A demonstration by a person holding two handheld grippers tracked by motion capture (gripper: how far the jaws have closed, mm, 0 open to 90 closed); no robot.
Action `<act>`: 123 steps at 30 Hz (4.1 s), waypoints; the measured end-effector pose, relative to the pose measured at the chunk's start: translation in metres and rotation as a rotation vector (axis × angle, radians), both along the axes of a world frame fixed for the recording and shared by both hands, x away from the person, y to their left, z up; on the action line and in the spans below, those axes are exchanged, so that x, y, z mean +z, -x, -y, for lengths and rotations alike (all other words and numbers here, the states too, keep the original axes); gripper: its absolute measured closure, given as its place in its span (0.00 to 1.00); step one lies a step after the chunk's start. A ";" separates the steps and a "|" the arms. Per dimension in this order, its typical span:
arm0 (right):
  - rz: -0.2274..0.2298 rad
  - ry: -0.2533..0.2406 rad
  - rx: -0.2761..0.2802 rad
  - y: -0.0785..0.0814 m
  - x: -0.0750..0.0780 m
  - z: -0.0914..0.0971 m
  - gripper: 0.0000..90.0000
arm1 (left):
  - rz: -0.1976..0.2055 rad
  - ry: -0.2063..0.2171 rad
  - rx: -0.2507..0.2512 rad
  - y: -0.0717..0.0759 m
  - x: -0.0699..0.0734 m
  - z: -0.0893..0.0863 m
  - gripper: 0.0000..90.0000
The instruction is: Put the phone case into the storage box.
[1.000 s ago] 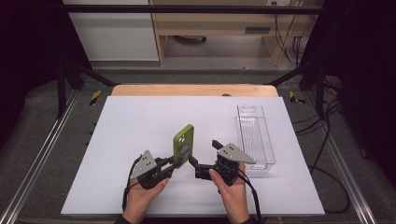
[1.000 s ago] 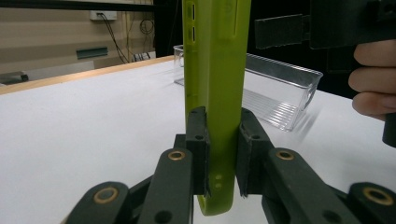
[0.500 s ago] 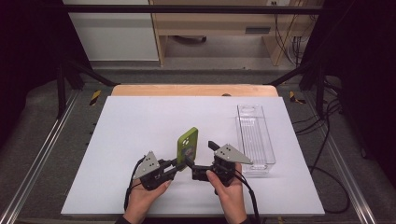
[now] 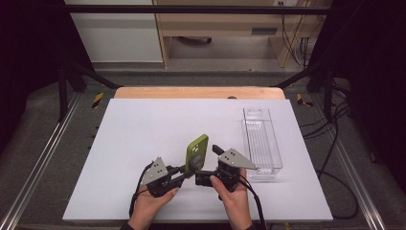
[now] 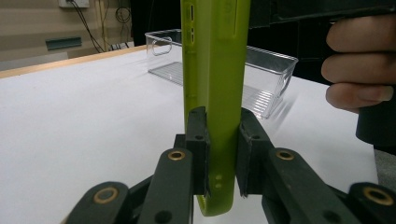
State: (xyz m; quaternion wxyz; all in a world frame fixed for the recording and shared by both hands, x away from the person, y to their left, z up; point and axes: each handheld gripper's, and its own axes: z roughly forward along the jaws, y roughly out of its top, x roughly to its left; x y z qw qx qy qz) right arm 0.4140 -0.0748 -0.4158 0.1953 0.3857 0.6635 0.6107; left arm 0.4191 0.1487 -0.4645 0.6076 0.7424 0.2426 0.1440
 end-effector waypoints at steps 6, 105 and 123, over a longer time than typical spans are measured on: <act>0.002 -0.003 0.002 0.001 0.000 -0.004 0.04 | -0.001 0.000 -0.008 0.001 0.000 0.002 0.86; -0.027 -0.094 -0.057 -0.006 -0.005 0.004 0.17 | -0.020 -0.021 -0.080 0.005 -0.005 0.012 0.86; -0.048 -0.065 -0.089 -0.007 -0.006 0.000 0.18 | -0.032 -0.032 -0.063 0.002 -0.008 0.012 0.85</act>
